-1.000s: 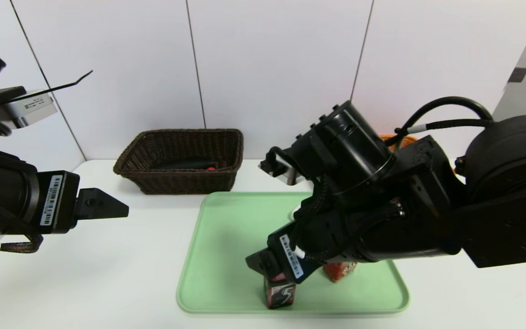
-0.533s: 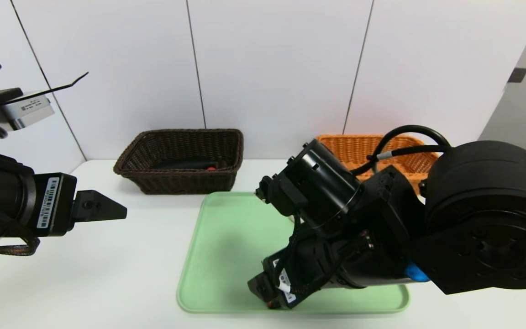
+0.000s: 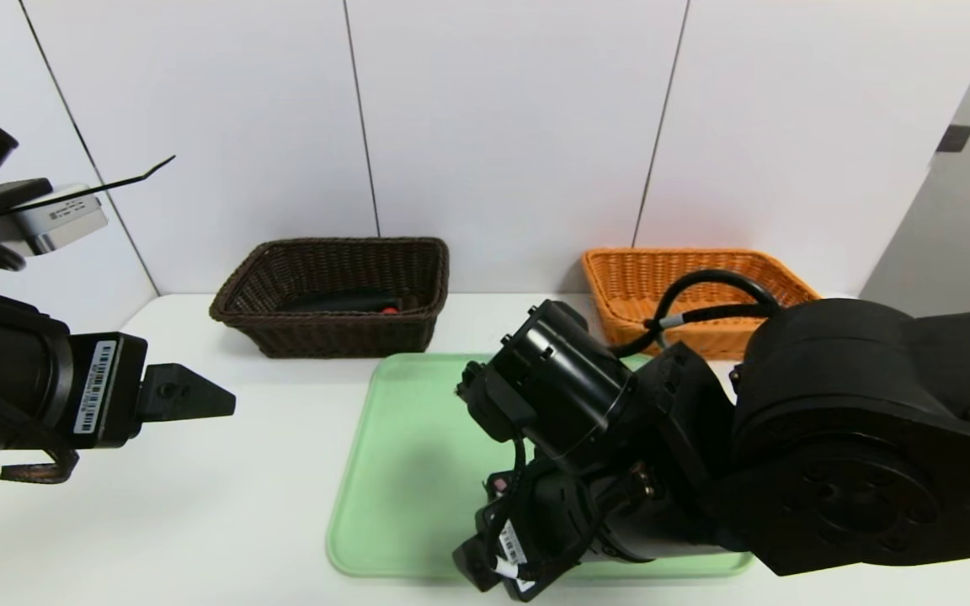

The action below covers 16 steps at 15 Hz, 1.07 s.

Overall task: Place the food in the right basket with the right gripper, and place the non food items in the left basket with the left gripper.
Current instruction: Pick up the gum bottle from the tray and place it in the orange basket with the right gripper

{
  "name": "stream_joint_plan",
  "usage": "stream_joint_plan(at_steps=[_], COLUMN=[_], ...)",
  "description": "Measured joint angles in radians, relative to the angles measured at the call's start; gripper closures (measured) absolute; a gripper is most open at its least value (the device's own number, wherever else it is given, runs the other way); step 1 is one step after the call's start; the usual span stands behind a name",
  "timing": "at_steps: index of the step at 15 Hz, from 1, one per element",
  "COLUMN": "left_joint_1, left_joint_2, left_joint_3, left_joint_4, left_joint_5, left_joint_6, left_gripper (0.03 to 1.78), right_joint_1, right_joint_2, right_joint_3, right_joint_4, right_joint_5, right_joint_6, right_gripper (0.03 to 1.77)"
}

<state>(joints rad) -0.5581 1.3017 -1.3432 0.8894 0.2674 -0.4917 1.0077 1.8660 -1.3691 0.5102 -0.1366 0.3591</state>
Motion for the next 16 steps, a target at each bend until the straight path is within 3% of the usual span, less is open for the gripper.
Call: stream_joint_plan(at_steps=[4,7,11,16], left_joint_1=[0.000,0.000,0.000,0.000], left_joint_2=[0.000,0.000,0.000,-0.001], left_joint_3=[0.005,0.007,0.011,0.017], left_joint_4=[0.000,0.000,-0.001,-0.001], left_joint_5=[-0.001,-0.001,-0.001,-0.001], left_joint_6=[0.000,-0.002,-0.002,-0.002], left_gripper=[0.12,0.12,0.12,0.12], right_joint_1=[0.007,0.008,0.010,0.013], right_joint_2=[0.021,0.026,0.027,0.027], right_joint_3=[-0.001,-0.001,-0.001,-0.001], right_joint_4=[-0.001,-0.002,-0.004,-0.013], right_joint_5=[-0.029,-0.034,-0.033,-0.037], right_joint_6=[-0.001,-0.002,-0.004,-0.002], right_gripper=[0.11,0.63,1.04,1.10])
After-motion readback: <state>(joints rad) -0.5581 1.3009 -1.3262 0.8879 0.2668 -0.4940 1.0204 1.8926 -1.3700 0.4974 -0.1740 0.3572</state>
